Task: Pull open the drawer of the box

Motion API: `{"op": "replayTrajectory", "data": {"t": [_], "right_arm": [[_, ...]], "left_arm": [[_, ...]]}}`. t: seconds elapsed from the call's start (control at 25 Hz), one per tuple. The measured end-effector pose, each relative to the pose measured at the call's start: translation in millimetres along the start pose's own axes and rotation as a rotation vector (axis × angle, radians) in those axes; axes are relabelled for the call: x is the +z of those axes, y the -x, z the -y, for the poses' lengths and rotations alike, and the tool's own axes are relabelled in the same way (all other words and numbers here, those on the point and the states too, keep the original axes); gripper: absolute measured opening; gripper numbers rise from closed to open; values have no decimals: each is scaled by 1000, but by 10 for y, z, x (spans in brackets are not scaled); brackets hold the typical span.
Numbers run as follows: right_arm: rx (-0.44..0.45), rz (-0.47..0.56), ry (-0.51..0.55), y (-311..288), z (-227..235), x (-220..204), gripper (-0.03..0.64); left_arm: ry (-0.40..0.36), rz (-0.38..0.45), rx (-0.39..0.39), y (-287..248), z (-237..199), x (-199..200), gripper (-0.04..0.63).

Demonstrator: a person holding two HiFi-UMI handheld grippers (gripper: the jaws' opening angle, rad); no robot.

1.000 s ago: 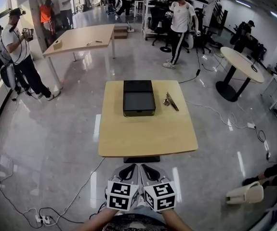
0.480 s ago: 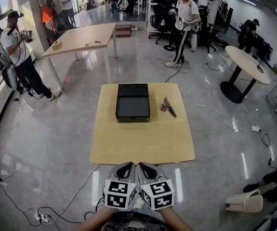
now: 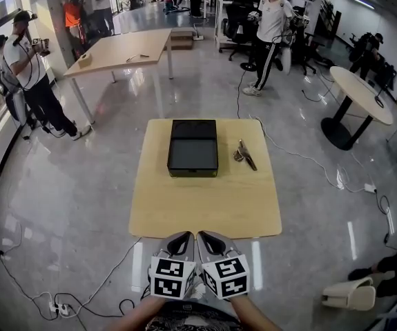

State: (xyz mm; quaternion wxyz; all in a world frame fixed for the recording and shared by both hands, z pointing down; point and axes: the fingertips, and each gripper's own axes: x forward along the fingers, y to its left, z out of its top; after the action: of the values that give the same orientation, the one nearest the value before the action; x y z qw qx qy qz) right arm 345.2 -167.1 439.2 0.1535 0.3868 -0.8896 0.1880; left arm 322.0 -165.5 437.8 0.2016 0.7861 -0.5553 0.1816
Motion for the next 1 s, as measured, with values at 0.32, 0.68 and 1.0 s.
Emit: {"op": "replayTrajectory", "data": {"t": [0.32, 0.68, 1.0], "right_arm": [[-11, -19, 9, -1521, -300, 600, 6], [-53, -35, 26, -3911, -746, 1450, 6], [-118, -38, 41, -5837, -2032, 2065, 6]], "left_arm": [[-1, -12, -38, -471, -1527, 437, 12], [-15, -26, -109, -1197, -3901, 1014, 12], [-22, -14, -170, -1000, -6279, 1254, 12]]}}
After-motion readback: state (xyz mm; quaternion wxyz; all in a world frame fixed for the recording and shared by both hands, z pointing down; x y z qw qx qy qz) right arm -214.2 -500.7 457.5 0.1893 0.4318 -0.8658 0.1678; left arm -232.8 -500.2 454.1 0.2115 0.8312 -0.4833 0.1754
